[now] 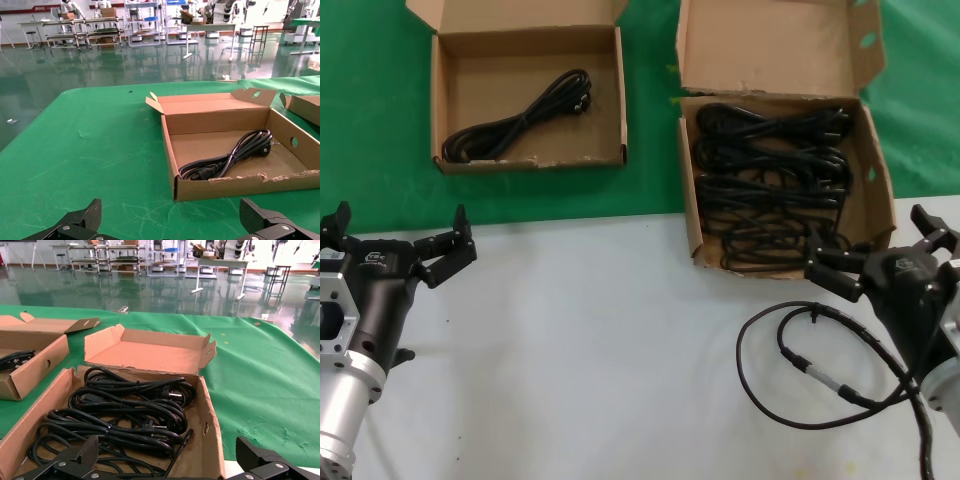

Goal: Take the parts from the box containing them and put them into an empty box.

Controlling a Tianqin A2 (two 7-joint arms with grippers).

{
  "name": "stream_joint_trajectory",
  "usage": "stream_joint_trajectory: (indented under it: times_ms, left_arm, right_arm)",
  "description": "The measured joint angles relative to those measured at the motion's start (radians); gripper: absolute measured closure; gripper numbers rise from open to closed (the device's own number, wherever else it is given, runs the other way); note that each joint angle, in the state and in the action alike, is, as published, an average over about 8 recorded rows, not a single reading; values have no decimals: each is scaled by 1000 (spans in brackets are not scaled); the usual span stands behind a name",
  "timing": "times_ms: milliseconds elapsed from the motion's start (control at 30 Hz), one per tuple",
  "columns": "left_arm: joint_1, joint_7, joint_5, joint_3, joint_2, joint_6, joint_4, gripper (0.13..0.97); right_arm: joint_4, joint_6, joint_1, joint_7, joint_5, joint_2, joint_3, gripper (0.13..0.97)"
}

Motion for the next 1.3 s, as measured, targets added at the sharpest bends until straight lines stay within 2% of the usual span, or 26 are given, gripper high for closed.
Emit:
stream_joint_trajectory:
  times_ms: [1300]
  left_arm:
    - [0,0,0,0,0,0,0,132]
  right_arm:
    - [0,0,0,0,0,0,0,129]
